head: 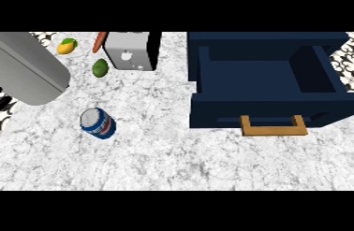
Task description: Pick up the can, place it into the drawer and close the drawer
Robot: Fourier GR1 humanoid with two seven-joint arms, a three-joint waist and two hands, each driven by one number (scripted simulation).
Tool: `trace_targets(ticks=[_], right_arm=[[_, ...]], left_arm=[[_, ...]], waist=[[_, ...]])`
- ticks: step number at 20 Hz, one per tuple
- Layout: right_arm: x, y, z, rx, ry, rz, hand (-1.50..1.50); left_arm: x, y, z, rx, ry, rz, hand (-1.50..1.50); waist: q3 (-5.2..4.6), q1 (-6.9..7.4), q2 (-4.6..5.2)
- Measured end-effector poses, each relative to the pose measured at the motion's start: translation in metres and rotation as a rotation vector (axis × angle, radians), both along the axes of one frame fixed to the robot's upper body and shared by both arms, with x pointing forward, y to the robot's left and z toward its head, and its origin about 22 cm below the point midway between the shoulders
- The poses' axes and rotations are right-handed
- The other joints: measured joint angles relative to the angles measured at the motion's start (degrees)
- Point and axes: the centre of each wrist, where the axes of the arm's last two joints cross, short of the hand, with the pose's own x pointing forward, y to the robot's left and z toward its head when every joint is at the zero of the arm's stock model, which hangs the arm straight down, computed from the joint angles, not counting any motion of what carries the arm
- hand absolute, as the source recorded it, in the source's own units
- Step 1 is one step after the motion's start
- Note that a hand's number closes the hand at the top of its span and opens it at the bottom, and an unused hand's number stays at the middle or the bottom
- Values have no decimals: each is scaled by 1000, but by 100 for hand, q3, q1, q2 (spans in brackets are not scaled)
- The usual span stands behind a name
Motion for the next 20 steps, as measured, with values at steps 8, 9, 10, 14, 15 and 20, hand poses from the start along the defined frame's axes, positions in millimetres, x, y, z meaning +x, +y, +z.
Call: trace_targets(ticks=[8,9,10,14,15,20], right_arm=[[-11,-11,4,6,-1,10,-150],[-13,-14,2,4,-4,11,-150],[-15,-15,1,6,-6,12,-150],[-21,-23,1,6,-1,10,-150],[-24,-26,2,5,0,14,-150],[-27,-33,1,-1,0,7,-150]], left_arm=[[19,-14,-10,-77,70,-18,-150],[23,-14,-16,-84,76,-17,-150],[26,-14,-20,-82,82,-15,-150],[39,-21,-38,-91,103,-7,-150],[41,-25,-41,-87,107,-5,-150],[57,-39,-63,-64,124,4,-150]], waist=[[-1,-3,4],[-2,-6,4],[-2,-8,5],[-2,-13,7],[-2,-13,7],[-3,-12,8]])
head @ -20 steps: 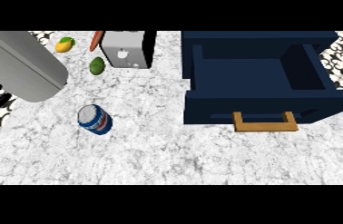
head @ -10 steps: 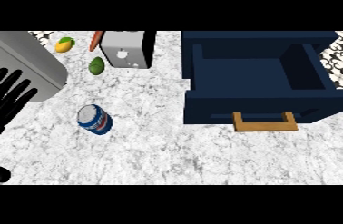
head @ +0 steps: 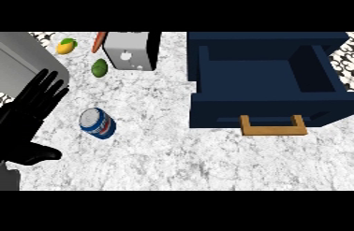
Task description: Pick up the can, place it into the drawer and close the drawer
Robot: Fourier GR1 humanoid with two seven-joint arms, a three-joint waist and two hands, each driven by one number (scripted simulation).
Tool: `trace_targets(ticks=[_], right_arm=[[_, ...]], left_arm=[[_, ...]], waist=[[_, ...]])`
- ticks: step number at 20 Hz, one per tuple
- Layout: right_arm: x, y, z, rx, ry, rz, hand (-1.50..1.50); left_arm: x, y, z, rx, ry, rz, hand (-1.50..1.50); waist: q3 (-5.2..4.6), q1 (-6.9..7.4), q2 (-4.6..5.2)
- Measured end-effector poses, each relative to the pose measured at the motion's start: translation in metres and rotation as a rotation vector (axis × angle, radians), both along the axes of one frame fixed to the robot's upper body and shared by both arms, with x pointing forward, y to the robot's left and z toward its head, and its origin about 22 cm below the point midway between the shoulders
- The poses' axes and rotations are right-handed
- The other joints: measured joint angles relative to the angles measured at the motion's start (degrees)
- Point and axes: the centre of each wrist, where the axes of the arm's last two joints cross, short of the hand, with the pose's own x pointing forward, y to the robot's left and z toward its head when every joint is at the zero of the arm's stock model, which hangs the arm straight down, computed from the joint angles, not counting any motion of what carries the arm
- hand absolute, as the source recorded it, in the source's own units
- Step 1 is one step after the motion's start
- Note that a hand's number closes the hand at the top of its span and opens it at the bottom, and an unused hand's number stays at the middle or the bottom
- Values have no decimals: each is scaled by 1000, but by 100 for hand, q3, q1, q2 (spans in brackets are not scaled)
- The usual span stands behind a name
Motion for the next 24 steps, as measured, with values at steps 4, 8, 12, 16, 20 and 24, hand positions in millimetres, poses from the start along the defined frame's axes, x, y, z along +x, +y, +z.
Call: trace_targets(ticks=[4,8,12,16,20,24], right_arm=[[-4,-1,9,7,1,4,-150],[-3,0,10,0,4,-3,-150],[-5,2,8,4,4,2,-150],[-9,3,7,7,0,4,-150],[-13,0,11,1,0,1,-150],[-17,-9,10,3,-4,2,-150]], left_arm=[[4,-3,-22,21,12,6,-150],[8,-8,-46,33,26,32,-150],[13,-4,-62,50,38,56,-150],[12,5,-85,54,36,98,-150],[15,11,-100,68,37,126,-150],[12,24,-121,81,49,144,-150]], waist=[[0,-1,1],[1,3,2],[-1,6,1],[-1,3,1],[-1,3,1],[-1,-2,2]])
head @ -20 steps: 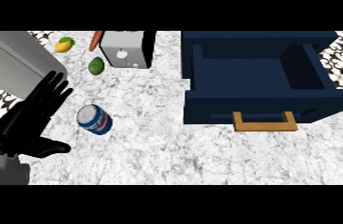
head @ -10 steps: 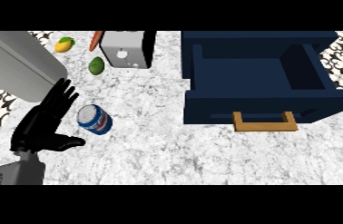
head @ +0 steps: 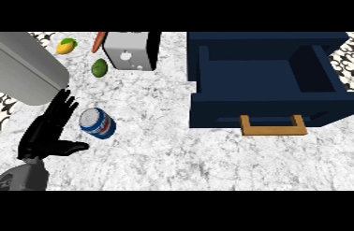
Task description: Pick up the can, place it into the drawer and close the drawer
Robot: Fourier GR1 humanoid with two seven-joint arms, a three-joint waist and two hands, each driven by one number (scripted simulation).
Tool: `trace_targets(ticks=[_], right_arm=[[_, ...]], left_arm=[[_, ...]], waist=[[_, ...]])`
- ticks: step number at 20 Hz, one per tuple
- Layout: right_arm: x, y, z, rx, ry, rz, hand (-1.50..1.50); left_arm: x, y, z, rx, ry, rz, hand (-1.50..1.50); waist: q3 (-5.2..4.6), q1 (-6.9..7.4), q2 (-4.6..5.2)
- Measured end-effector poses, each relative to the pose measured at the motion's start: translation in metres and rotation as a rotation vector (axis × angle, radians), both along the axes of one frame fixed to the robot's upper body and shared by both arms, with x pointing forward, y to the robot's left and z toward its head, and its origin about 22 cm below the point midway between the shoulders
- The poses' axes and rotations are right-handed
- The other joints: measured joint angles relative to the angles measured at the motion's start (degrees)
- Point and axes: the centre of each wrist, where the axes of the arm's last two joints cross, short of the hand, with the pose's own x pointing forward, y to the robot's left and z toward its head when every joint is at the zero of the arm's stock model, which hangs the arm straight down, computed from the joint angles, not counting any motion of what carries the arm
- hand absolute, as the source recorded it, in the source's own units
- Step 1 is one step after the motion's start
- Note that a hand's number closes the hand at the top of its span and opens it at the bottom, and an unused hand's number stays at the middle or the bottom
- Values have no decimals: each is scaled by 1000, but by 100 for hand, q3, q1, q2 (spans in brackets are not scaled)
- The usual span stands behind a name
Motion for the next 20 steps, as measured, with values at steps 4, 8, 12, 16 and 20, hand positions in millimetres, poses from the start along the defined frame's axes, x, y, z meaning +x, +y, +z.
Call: trace_targets(ticks=[4,8,12,16,20], right_arm=[[-4,-1,5,-1,0,4,-150],[-4,1,4,-1,5,3,-150],[-1,3,11,0,4,6,-150],[-6,5,14,5,1,5,-150],[-3,0,11,5,-3,4,-150]], left_arm=[[-3,5,-18,4,26,6,-150],[-2,8,-42,0,42,-2,-150],[-1,11,-53,-20,58,0,-150],[3,6,-68,-39,73,-5,-150],[5,-1,-77,-63,82,-14,-150]], waist=[[0,-6,1],[-2,-17,7],[-2,-9,5],[-3,-30,10],[-3,-23,9]])
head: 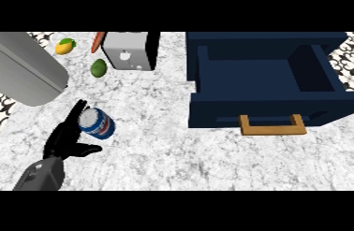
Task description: Pick up the can, place it into the drawer and close the drawer
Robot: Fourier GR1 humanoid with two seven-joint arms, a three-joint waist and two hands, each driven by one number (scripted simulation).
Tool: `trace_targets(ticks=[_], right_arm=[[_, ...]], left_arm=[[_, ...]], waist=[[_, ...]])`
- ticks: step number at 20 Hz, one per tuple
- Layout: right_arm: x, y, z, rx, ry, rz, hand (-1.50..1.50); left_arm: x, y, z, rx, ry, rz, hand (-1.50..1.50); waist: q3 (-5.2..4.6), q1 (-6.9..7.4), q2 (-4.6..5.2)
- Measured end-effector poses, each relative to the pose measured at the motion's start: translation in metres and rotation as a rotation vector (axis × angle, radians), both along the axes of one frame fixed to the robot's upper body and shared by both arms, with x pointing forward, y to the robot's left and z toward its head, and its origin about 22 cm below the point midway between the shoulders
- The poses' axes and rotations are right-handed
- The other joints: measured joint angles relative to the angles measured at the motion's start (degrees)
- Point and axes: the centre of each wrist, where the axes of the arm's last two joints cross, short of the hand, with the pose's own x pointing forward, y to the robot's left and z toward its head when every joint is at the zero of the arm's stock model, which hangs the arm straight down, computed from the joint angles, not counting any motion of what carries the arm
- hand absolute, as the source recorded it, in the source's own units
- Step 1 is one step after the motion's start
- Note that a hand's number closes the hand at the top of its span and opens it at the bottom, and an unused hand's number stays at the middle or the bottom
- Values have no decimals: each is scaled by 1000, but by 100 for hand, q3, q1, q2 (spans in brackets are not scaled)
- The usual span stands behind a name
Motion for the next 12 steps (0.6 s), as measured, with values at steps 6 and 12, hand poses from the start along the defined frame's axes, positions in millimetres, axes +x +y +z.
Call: trace_targets(ticks=[6,12], right_arm=[[-1,4,0,-4,8,6,-150],[-12,2,4,7,7,15,-150]], left_arm=[[6,-8,-7,-52,4,1,-150],[21,-17,-3,-129,3,-32,150]], waist=[[-1,-11,3],[-1,-31,3]])
